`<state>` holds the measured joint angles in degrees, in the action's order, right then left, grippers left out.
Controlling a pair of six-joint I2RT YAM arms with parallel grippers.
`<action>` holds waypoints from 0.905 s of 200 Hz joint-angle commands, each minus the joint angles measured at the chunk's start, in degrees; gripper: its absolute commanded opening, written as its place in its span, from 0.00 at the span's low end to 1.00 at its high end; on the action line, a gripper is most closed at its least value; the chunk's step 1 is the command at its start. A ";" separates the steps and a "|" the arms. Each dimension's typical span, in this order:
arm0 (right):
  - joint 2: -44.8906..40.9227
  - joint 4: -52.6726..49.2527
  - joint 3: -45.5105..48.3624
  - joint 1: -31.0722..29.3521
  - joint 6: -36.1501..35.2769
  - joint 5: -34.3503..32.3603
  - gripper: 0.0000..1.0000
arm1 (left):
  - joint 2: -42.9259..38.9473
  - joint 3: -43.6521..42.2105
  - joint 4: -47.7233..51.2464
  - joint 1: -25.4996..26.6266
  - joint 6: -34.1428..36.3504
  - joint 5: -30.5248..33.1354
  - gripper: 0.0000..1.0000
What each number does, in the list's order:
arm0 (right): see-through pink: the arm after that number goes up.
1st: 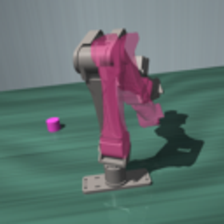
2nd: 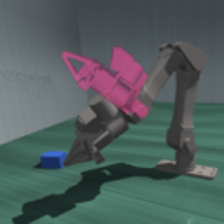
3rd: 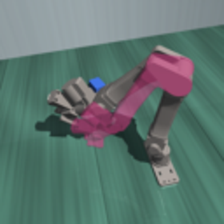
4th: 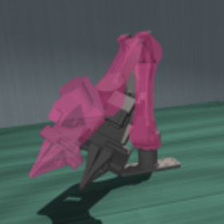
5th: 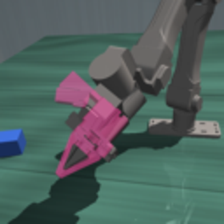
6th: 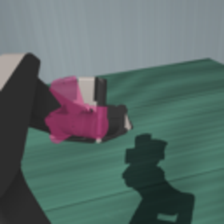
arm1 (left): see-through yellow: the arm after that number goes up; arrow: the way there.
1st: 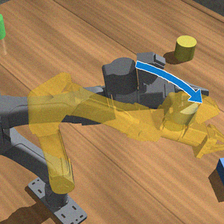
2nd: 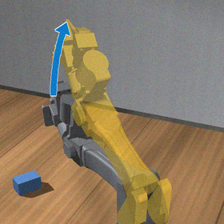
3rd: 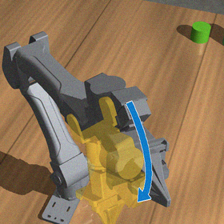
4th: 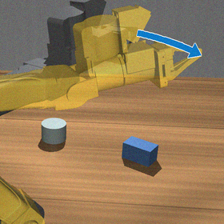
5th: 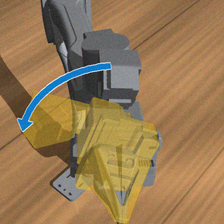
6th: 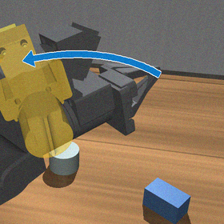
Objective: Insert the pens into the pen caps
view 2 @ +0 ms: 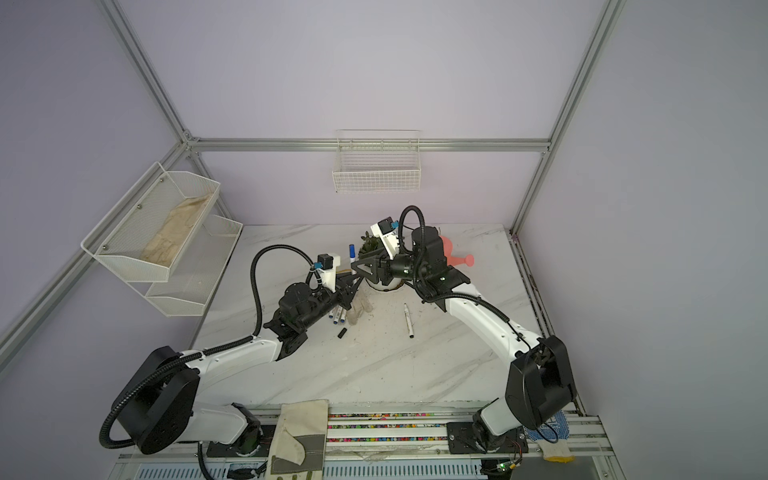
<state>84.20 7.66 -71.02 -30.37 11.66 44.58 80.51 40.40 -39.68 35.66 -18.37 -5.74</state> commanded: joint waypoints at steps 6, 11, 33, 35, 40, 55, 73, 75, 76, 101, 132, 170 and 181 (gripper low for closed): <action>-2.95 0.15 -1.64 0.28 -2.72 -10.90 0.50 | -0.02 -1.02 -2.36 2.01 4.16 3.06 0.00; -3.07 0.44 -1.82 0.31 -2.87 -12.93 0.50 | -0.05 -1.18 -1.99 2.36 4.57 3.10 0.00; -1.83 0.79 -3.03 0.29 -2.76 -16.03 0.48 | -0.01 -1.29 -0.85 3.26 5.60 2.99 0.00; -1.60 0.67 -3.34 0.31 -2.78 -15.91 0.48 | 0.00 -1.29 -0.77 3.32 5.67 2.94 0.00; -0.67 0.11 -4.06 0.27 -2.78 -15.19 0.47 | -0.07 -1.29 -0.64 3.44 5.78 2.76 0.00; 1.44 -1.45 -5.86 -0.07 -2.99 -13.83 0.43 | -0.37 -1.29 -0.23 3.63 5.80 2.64 0.00; 2.85 -2.23 -6.93 -0.56 -3.26 -11.80 0.38 | -0.66 -1.29 0.32 3.75 5.80 2.64 0.00; 2.89 -2.30 -6.96 -0.63 -3.30 -11.55 0.37 | -0.69 -1.29 0.42 3.77 5.76 2.66 0.00; 2.89 -2.35 -6.99 -0.60 -3.30 -11.45 0.37 | -0.70 -1.29 0.45 3.79 5.74 2.66 0.00; 3.26 -3.69 -6.92 -0.93 -3.22 -8.86 0.35 | -0.88 -1.29 0.83 3.80 5.80 2.91 0.00; 2.29 -4.84 -5.59 -1.18 -3.17 -7.45 0.30 | -0.79 -1.12 1.01 3.90 7.36 2.71 0.00; 2.22 -6.28 -4.76 -1.28 -2.95 -5.36 0.21 | -0.88 -0.78 1.11 3.90 7.81 2.49 0.00; 2.28 -6.37 -4.34 -1.32 -2.72 -4.65 0.20 | -1.05 -0.74 1.18 3.98 7.92 2.57 0.00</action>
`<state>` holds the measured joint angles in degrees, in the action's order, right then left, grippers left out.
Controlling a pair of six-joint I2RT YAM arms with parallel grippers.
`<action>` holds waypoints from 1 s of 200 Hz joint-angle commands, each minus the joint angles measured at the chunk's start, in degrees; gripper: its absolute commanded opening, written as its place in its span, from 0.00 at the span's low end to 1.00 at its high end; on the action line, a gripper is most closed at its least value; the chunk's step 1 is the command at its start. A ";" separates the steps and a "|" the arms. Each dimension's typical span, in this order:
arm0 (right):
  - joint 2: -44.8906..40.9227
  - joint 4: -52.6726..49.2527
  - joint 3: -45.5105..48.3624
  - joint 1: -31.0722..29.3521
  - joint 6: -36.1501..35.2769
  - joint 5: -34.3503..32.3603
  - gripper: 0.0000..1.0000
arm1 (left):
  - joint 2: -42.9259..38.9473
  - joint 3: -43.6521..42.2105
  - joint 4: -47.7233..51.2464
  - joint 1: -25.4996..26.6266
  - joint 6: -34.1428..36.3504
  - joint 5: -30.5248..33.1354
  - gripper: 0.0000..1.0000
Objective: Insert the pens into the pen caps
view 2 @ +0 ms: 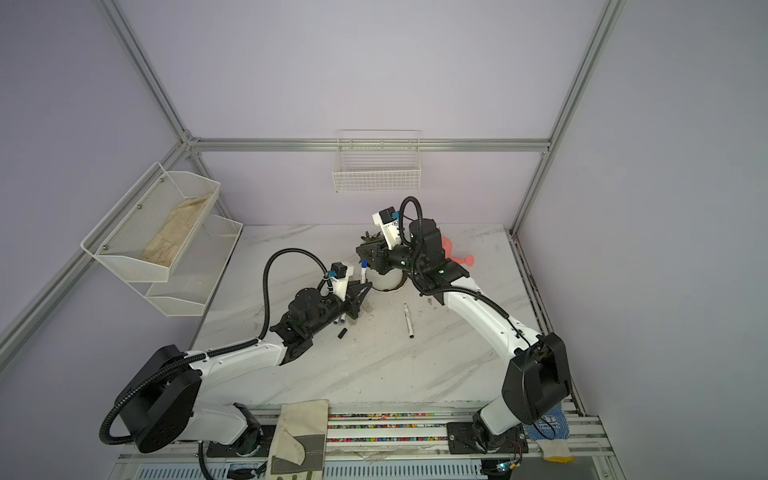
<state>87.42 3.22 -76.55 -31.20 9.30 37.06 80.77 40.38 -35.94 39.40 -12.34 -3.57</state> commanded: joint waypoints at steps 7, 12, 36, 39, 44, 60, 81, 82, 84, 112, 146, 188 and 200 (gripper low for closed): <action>-0.93 -1.95 1.46 -0.53 -0.21 3.23 0.20 | -1.49 -0.67 -2.55 0.17 1.97 0.62 0.00; -0.93 -1.78 1.68 -0.53 0.01 3.64 0.20 | -1.65 -0.65 -2.55 0.16 2.09 0.75 0.00; -0.65 -1.49 3.05 -0.54 1.13 5.82 0.18 | -2.41 -0.65 -2.48 0.16 2.84 1.33 0.00; -0.60 -1.61 3.12 -0.53 1.18 6.04 0.18 | -2.58 -0.65 -2.59 0.18 2.92 1.44 0.00; -0.44 -1.94 3.19 -0.53 1.20 6.32 0.16 | -2.78 -0.57 -2.55 0.16 3.16 1.66 0.00; -0.32 -2.60 3.75 -0.57 1.04 6.88 0.12 | -3.48 -0.49 -2.72 0.20 3.84 2.44 0.00; -0.34 -2.59 4.98 -0.60 0.81 8.74 0.06 | -4.24 -0.44 -3.83 0.22 4.86 3.70 0.00; -0.33 -2.56 5.04 -0.61 0.81 8.87 0.06 | -4.32 -0.37 -3.94 0.23 4.91 3.77 0.00; -0.32 -2.66 5.13 -0.59 0.83 9.12 0.05 | -4.33 -0.32 -4.08 0.19 5.12 3.93 0.00; 2.59 -9.56 3.46 -0.54 -1.95 12.86 0.01 | -5.61 0.52 -7.76 0.24 7.71 6.86 0.00; 9.75 -25.29 -0.77 -0.55 -7.45 9.28 0.00 | -6.59 3.25 -13.18 1.33 16.59 13.01 0.00; 14.99 -27.69 -2.38 -0.22 -3.39 7.21 0.00 | -6.43 4.09 -22.53 2.29 17.76 15.63 0.00; 16.07 -29.68 -3.72 -0.21 -5.27 6.84 0.00 | -6.08 3.86 -26.55 1.88 11.55 17.82 0.00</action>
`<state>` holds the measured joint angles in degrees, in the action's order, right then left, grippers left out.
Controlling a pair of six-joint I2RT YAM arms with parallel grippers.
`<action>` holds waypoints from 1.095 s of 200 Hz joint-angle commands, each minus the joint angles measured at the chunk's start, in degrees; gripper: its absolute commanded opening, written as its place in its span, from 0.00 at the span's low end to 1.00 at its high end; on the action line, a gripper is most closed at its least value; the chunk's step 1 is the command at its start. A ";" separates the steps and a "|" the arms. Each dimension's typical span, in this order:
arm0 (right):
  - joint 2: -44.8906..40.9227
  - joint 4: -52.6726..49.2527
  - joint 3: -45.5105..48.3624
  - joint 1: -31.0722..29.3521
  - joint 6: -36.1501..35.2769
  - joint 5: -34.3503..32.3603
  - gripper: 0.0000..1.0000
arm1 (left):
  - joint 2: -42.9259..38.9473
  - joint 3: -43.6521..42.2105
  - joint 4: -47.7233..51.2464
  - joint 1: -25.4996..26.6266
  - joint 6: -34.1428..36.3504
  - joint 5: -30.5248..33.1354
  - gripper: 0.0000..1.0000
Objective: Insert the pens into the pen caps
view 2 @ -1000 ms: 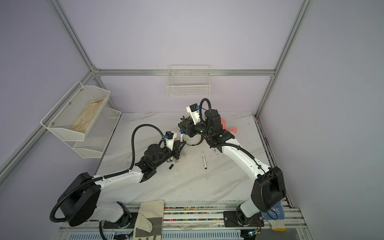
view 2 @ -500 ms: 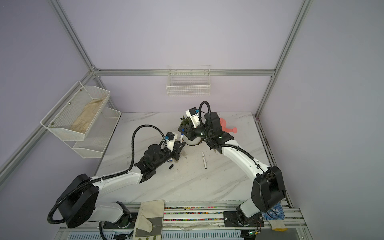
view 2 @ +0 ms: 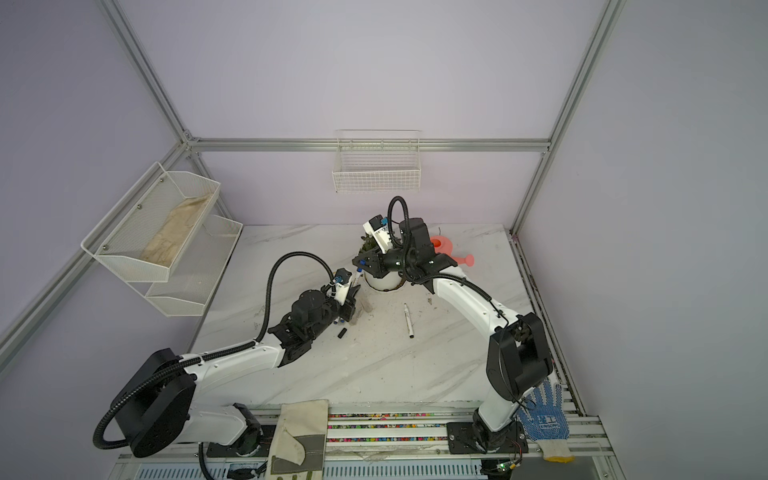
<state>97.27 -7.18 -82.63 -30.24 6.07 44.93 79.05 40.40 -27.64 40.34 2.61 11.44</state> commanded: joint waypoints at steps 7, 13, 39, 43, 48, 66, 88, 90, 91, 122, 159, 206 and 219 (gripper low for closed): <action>6.91 -21.22 1.46 -1.48 -4.40 -0.98 0.00 | -4.34 3.67 -36.68 -0.04 -7.33 0.91 0.00; 7.12 -21.55 1.42 -1.64 -4.99 -0.71 0.00 | -4.34 3.88 -37.31 -1.56 -11.57 -1.98 0.00; 7.40 -22.99 1.38 -3.43 -7.88 -2.65 0.00 | -2.15 6.55 -41.96 -8.38 -29.15 -15.26 0.00; 7.40 -23.29 1.38 -3.84 -8.31 -3.27 0.00 | -1.72 6.81 -42.55 -9.17 -30.64 -16.47 0.00; 7.40 -23.39 1.48 -4.02 -8.50 -3.88 0.00 | -1.33 7.23 -44.58 -10.02 -32.21 -17.45 0.00; 6.93 -23.58 2.09 -4.25 -8.94 -4.41 0.00 | -0.89 7.86 -45.32 -11.95 -34.10 -17.32 0.00; 5.68 -23.76 2.82 -3.76 -9.20 -3.24 0.00 | -2.05 7.79 -41.61 -12.65 -30.86 -14.47 0.00; 5.59 -23.76 2.82 -3.59 -9.16 -3.02 0.00 | -2.23 7.77 -41.11 -12.65 -30.39 -14.24 0.00; 5.53 -23.76 2.82 -3.51 -9.15 -2.92 0.00 | -2.27 7.77 -41.01 -12.65 -30.21 -14.07 0.00; 3.72 -23.67 3.17 -2.44 -9.78 -0.63 0.00 | -4.37 8.38 -35.10 -12.56 -22.49 -13.17 0.00; 4.15 -28.56 3.14 -7.19 -14.75 -14.38 0.00 | -5.56 8.64 -34.50 -12.56 -15.69 -5.54 0.00; 4.48 -29.32 4.06 -9.01 -14.85 -16.15 0.00 | -4.67 9.47 -37.38 -12.65 -10.34 1.36 0.00; 5.05 -29.09 4.05 -7.12 -13.79 -14.28 0.00 | -4.69 9.11 -37.94 -12.65 -10.27 2.04 0.00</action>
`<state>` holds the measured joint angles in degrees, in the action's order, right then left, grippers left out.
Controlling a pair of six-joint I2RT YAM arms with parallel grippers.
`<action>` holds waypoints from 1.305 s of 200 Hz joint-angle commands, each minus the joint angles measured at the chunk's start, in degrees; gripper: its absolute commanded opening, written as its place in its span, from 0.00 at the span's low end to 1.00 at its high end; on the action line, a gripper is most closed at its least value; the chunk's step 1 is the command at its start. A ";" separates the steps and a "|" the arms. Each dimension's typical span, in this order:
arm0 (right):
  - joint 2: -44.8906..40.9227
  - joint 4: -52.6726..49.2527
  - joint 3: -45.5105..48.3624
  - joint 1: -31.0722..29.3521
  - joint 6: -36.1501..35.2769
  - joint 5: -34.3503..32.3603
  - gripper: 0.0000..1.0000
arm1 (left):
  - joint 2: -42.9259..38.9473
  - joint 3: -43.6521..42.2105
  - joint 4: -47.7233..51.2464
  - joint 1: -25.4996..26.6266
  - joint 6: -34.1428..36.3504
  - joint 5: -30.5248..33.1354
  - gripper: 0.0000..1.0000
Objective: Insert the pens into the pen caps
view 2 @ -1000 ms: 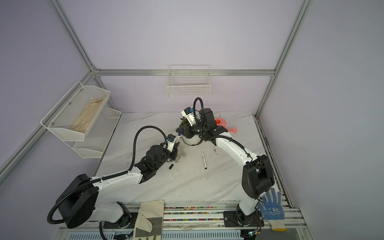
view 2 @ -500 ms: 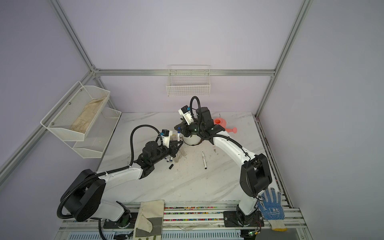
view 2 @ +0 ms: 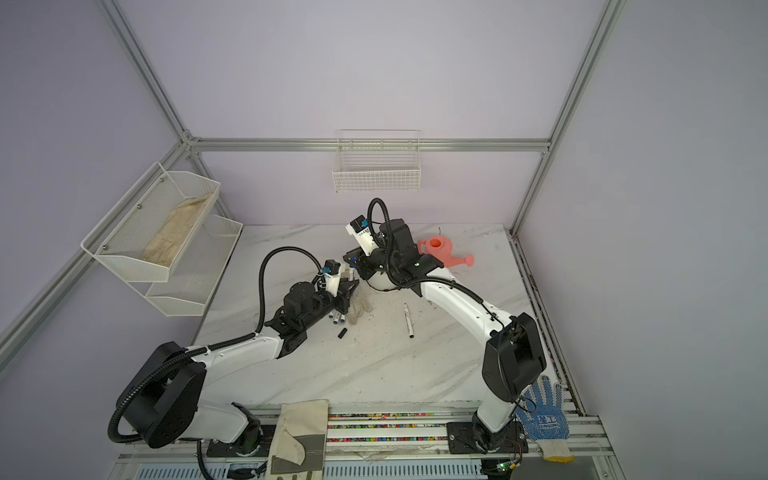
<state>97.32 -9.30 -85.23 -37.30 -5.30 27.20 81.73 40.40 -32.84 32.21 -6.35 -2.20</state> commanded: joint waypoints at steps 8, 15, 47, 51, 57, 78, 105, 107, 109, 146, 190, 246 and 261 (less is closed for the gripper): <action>5.47 -26.44 6.87 1.95 -0.94 5.26 0.00 | -7.60 8.84 -32.98 -4.52 -1.30 15.81 0.00; 5.79 -26.18 6.84 3.56 0.00 6.88 0.00 | -7.91 8.53 -33.06 -4.52 -1.42 15.91 0.00; 5.93 -24.98 7.18 4.75 0.57 6.88 0.00 | -9.11 7.59 -33.04 -4.65 -3.94 12.70 0.00; 6.00 -25.18 7.31 4.50 0.24 6.34 0.00 | -9.16 7.61 -32.92 -4.78 -4.92 12.17 0.00; 6.28 -25.69 7.35 3.83 -0.32 4.71 0.00 | -9.22 7.59 -32.67 -4.85 -6.36 11.85 0.00; 7.88 -28.23 7.33 -0.54 -2.54 -4.04 0.00 | -8.57 8.14 -32.48 -6.44 -11.13 8.93 0.00; 8.24 -28.76 6.86 -1.28 -3.41 -4.80 0.00 | -7.56 9.67 -30.58 -7.07 -11.91 8.57 0.00; 8.28 -28.69 6.84 -1.28 -3.36 -4.57 0.00 | -7.56 9.75 -30.37 -7.02 -11.84 8.60 0.00; 8.23 -28.65 6.83 -1.28 -3.30 -4.47 0.00 | -7.47 9.84 -30.18 -6.99 -11.71 8.57 0.00; 8.07 -27.82 7.10 1.60 -1.64 -1.02 0.00 | -7.94 10.01 -30.31 -7.14 -11.53 8.50 0.00; 7.01 -25.63 6.83 4.96 0.99 3.28 0.00 | -9.86 8.29 -29.38 -9.21 -16.24 6.23 0.00; 6.32 -24.69 6.42 2.71 -0.14 3.12 0.00 | -6.79 9.70 -22.40 -7.45 -15.10 -0.66 0.00; 4.34 -22.34 6.30 2.76 0.32 3.86 0.00 | -6.41 8.52 -20.98 -6.65 -15.50 1.11 0.00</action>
<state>100.01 -9.39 -84.68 -34.09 -0.67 31.51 80.47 40.45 -27.86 28.80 -15.05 -13.65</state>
